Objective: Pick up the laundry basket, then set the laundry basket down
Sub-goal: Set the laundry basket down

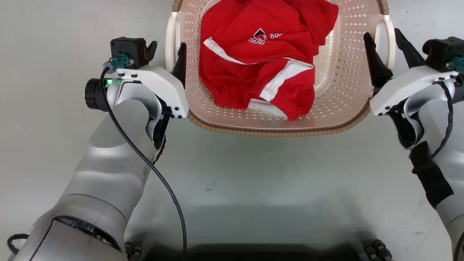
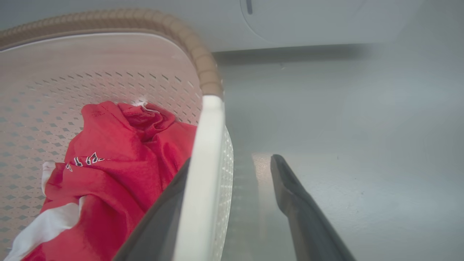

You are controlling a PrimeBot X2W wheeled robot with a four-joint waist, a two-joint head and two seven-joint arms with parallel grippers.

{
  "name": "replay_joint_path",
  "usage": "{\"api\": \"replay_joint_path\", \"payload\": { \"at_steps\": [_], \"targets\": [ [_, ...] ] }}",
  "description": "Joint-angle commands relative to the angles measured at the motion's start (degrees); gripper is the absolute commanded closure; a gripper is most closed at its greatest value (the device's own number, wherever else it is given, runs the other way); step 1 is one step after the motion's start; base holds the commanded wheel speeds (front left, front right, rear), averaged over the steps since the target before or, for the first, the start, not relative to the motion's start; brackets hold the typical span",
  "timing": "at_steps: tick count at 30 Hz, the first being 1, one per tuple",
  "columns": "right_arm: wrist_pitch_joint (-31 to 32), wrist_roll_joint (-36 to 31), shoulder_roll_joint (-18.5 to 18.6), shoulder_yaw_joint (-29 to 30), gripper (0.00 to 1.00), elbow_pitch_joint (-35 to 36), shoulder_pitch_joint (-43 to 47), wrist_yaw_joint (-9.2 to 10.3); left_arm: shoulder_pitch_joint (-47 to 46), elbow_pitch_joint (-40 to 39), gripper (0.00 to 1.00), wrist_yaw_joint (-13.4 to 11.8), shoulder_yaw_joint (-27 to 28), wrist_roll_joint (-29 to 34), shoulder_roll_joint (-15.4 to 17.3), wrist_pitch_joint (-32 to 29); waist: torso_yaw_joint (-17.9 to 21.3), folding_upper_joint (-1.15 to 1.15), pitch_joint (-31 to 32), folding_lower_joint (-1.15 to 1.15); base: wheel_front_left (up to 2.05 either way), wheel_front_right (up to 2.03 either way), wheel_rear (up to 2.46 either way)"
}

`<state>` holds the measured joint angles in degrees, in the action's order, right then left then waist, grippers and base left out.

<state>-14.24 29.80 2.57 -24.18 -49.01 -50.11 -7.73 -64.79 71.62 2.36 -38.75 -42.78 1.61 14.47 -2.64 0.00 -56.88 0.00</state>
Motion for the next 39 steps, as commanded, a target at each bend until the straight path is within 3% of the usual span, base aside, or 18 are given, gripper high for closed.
{"api": "replay_joint_path", "payload": {
  "at_steps": [1, 39],
  "targets": [
    [-0.8, 0.7, 1.1, -0.7, 0.0, 0.5, 2.6, 0.24, 1.1, 0.2, 0.0, -0.5, 1.4, 0.2, 3.9, 0.5, 0.0, 0.0, 0.0, 0.0, 0.0, 0.0, 0.0],
    [-0.8, 4.2, 1.5, -4.0, 0.0, 1.7, 2.4, 0.24, 4.5, -0.1, 0.0, 1.4, 6.5, 4.7, 3.8, 0.5, 0.7, 0.0, 4.8, 0.0, 0.0, 0.0, 0.0]
  ]
}}
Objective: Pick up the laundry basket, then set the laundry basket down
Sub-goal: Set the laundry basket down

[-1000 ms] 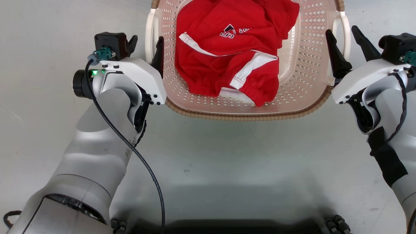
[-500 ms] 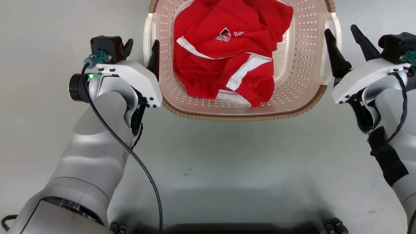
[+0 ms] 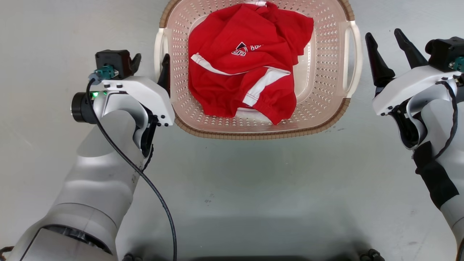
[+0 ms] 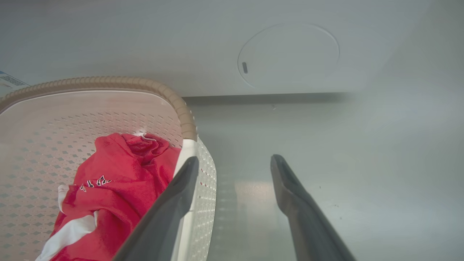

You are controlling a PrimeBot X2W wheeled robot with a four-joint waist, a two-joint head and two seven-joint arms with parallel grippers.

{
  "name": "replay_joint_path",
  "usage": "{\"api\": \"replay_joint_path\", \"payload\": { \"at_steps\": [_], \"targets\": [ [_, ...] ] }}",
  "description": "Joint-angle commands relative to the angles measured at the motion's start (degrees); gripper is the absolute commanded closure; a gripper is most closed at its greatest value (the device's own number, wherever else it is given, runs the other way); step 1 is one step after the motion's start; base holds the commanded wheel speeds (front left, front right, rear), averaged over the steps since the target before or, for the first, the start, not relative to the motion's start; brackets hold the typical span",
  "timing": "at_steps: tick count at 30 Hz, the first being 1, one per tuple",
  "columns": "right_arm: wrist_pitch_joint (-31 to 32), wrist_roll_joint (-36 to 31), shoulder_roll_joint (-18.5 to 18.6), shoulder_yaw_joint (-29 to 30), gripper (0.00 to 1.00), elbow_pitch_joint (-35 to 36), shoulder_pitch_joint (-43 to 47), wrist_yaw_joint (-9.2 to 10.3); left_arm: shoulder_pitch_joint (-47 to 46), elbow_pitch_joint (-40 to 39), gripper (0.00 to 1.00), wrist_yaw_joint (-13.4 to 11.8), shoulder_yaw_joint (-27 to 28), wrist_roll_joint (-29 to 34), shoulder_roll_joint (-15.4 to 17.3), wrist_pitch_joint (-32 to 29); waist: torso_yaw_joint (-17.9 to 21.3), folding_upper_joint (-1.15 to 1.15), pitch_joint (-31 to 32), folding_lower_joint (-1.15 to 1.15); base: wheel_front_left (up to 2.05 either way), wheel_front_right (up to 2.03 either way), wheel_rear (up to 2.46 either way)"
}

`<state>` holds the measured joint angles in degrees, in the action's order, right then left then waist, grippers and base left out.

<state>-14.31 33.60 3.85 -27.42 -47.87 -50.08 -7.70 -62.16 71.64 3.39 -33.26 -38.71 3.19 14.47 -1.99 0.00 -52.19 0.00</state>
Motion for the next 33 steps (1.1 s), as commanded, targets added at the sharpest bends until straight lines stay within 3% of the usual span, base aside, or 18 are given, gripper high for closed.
{"api": "replay_joint_path", "payload": {
  "at_steps": [1, 15, 33],
  "targets": [
    [-0.7, 0.4, 0.2, -0.8, 0.0, 0.7, 2.5, 0.21, 2.0, -0.1, 0.0, 0.4, 1.1, 0.8, 2.3, 0.5, 0.1, 0.0, 0.2, 0.0, 0.0, 0.0, 0.0],
    [-0.7, 1.5, -0.1, -1.4, 0.0, 0.2, 4.7, 0.21, 5.2, 0.8, 0.0, 0.6, 2.3, 1.6, 2.6, 0.5, 1.0, 0.0, 5.2, 0.0, 0.0, 0.0, 0.0],
    [-0.7, 4.7, -0.3, -4.5, 0.0, -1.3, 10.3, 0.21, 14.0, -0.1, 0.0, 0.5, 3.2, 2.5, 4.8, 0.5, 1.1, 0.0, 20.3, 0.0, 0.0, 0.0, 0.0]
  ]
}}
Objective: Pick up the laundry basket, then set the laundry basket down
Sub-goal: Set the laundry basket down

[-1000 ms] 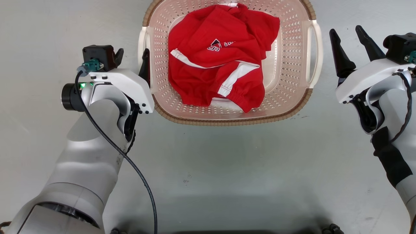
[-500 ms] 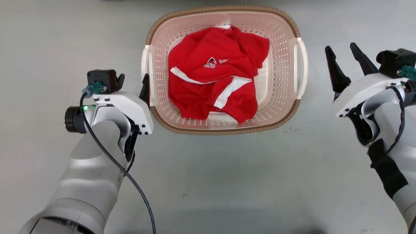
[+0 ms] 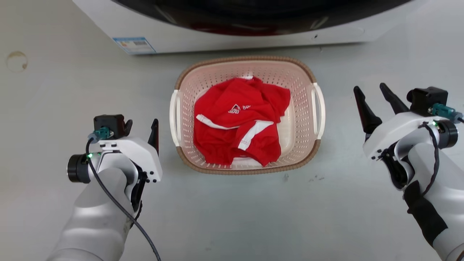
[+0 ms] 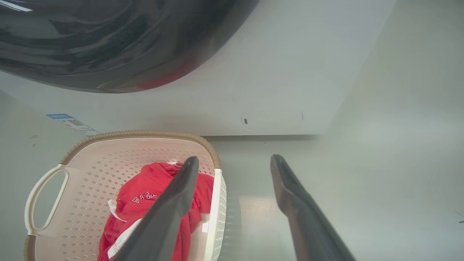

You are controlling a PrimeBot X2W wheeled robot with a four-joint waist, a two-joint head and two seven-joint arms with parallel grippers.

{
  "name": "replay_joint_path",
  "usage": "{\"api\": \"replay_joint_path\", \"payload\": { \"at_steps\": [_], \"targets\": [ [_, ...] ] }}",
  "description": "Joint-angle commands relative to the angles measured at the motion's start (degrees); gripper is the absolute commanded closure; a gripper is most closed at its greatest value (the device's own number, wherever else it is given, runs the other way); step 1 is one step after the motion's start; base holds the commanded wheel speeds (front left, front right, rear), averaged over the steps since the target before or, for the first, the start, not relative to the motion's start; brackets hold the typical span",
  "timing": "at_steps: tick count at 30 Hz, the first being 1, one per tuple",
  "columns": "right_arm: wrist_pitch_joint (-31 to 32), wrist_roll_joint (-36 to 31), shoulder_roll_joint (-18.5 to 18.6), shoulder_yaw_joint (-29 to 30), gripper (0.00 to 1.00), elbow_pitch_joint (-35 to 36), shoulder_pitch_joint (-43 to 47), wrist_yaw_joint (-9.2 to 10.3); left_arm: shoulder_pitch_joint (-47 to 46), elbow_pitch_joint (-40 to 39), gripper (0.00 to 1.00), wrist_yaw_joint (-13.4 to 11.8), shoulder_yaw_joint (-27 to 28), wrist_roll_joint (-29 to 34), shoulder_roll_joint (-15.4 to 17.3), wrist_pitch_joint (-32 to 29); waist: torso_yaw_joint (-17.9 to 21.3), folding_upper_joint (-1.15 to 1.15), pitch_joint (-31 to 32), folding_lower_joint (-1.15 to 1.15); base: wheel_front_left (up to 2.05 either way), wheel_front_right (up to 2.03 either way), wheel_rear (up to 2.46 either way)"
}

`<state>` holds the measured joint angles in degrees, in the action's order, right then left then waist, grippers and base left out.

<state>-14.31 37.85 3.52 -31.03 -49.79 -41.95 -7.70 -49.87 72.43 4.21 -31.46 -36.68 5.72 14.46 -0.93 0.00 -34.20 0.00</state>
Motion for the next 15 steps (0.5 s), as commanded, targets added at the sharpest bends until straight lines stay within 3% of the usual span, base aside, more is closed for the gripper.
{"api": "replay_joint_path", "payload": {
  "at_steps": [1, 15],
  "targets": [
    [-0.7, 0.5, 0.0, -0.9, 0.0, 0.7, 2.2, 0.21, 1.7, -0.9, 0.0, -0.3, 1.4, 0.5, 2.3, 0.5, 0.0, 0.0, 2.3, 0.0, 0.0, 0.0, 0.0],
    [-0.7, 0.8, 1.4, -0.6, 0.0, 5.3, 6.8, 0.21, 8.5, -7.4, 0.0, -1.7, 4.7, 2.8, 4.6, 0.5, -0.4, 0.0, 10.2, 0.0, 0.0, 0.0, 0.0]
  ]
}}
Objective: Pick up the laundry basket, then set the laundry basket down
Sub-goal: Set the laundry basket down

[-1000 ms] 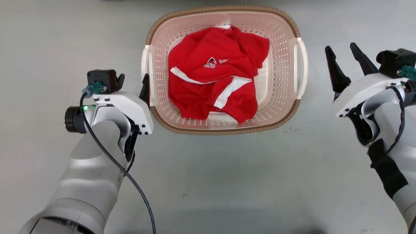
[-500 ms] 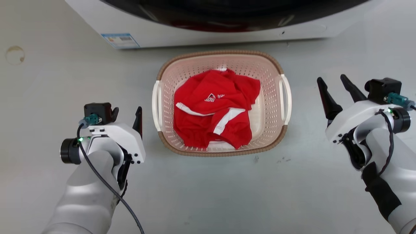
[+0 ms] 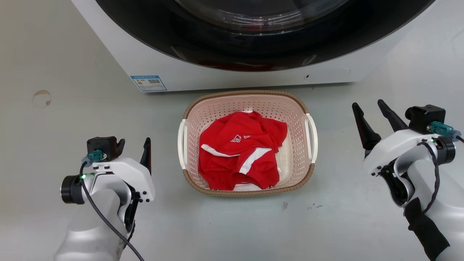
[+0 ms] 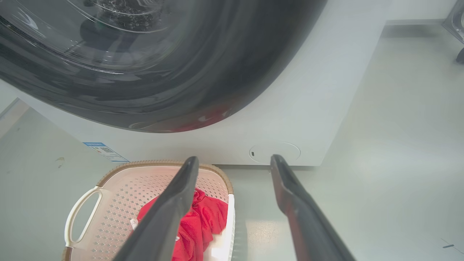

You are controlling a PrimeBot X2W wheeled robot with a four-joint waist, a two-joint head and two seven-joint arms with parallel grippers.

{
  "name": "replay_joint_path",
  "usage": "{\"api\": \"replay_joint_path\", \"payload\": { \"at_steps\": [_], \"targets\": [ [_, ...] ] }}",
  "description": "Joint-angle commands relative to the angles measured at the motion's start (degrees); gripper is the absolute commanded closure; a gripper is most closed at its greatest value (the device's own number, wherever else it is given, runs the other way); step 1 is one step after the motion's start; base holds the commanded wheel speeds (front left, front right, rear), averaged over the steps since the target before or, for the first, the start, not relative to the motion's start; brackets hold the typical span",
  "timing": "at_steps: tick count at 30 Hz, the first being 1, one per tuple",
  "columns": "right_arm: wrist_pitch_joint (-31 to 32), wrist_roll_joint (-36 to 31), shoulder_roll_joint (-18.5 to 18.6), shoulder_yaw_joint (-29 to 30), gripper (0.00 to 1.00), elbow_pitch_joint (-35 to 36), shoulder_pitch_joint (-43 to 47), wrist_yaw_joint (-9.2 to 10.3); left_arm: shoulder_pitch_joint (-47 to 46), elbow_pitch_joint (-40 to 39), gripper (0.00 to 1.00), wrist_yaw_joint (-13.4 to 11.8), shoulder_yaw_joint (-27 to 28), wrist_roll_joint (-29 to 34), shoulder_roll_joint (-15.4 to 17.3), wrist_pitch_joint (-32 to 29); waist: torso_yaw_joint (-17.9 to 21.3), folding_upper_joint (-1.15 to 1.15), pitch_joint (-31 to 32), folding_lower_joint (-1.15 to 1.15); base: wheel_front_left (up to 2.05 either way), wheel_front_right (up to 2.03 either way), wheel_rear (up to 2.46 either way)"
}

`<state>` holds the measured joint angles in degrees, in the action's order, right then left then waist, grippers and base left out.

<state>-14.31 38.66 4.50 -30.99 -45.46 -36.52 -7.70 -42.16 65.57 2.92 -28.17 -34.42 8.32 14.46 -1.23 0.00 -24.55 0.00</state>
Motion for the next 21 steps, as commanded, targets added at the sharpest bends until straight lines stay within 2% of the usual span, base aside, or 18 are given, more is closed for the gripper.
{"api": "replay_joint_path", "payload": {
  "at_steps": [1, 21],
  "targets": [
    [-0.7, -0.1, 0.5, -0.5, 0.0, 1.4, 1.8, 0.21, 1.3, -1.3, 0.0, -0.5, 1.7, 0.8, 2.1, 0.5, -0.1, 0.0, 1.1, 0.0, 0.0, 0.0, 0.0],
    [-0.7, -0.6, 5.9, 2.4, 0.0, 11.2, 12.1, 0.21, 13.6, -13.3, 0.0, -1.0, 7.1, 5.2, 4.8, 0.5, -1.4, 0.0, 13.6, 0.0, 0.0, 0.0, 0.0]
  ]
}}
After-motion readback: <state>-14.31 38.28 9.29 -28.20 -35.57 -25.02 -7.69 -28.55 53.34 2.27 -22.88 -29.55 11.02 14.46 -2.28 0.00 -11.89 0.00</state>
